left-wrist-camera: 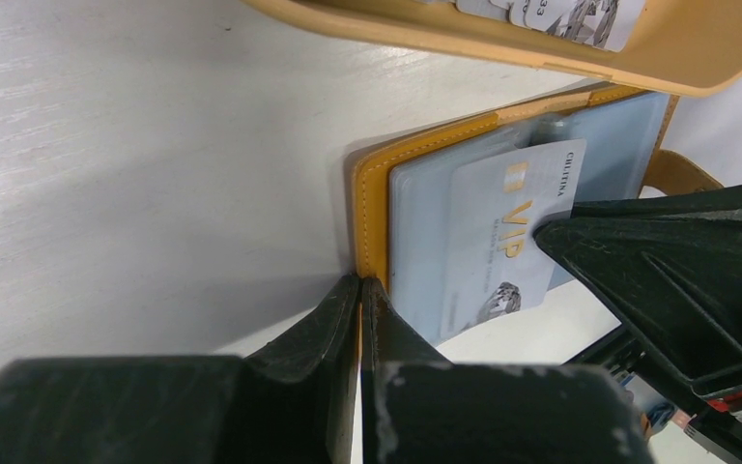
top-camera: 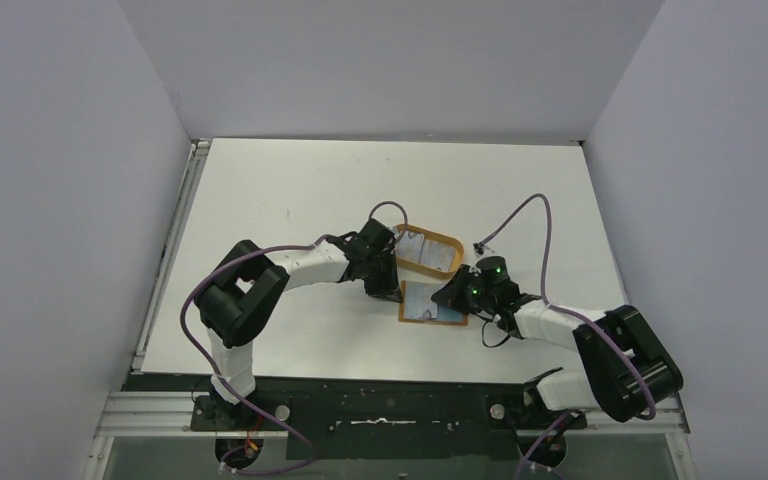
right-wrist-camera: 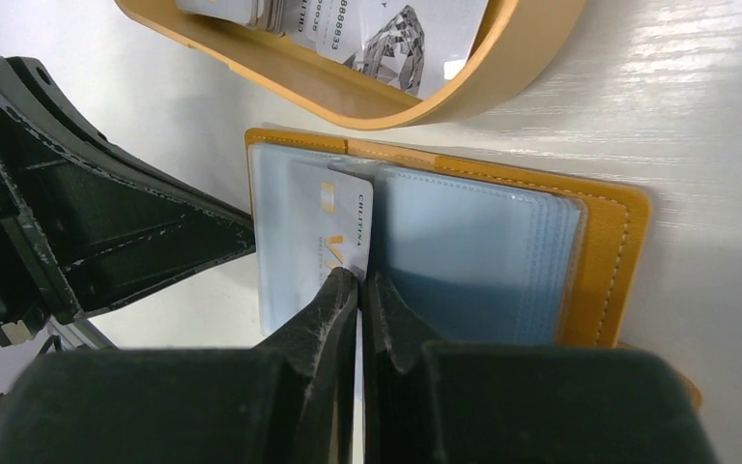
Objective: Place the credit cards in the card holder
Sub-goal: Insert the credit card into the card holder.
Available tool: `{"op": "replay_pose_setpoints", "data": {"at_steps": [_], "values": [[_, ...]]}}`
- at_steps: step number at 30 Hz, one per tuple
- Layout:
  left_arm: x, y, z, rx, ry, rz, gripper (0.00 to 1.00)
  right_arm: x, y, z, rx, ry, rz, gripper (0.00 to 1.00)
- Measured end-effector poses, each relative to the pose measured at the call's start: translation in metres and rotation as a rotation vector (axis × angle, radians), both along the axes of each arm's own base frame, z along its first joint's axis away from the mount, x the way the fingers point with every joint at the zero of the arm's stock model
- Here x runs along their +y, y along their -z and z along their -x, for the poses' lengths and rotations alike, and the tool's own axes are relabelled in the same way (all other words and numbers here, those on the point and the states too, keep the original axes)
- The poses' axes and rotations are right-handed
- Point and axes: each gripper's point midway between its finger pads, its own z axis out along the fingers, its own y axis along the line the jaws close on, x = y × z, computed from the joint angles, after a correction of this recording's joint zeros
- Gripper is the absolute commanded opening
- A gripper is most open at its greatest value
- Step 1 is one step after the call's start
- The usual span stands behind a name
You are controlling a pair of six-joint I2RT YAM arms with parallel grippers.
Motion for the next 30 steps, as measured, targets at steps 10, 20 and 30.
{"op": "replay_pose_setpoints", "data": {"at_steps": [10,20,30], "values": [[-0.001,0.000,0.001,0.007,-0.015,0.022,0.00,0.015,0.004,-0.001,0.011,-0.013,-0.004,0.00],[0.002,0.000,0.001,0.005,-0.023,0.028,0.00,0.017,0.002,-0.003,0.004,-0.012,0.016,0.17],[0.002,0.000,0.002,0.004,-0.022,0.033,0.00,0.008,-0.012,0.009,0.000,-0.038,0.094,0.43]]}}
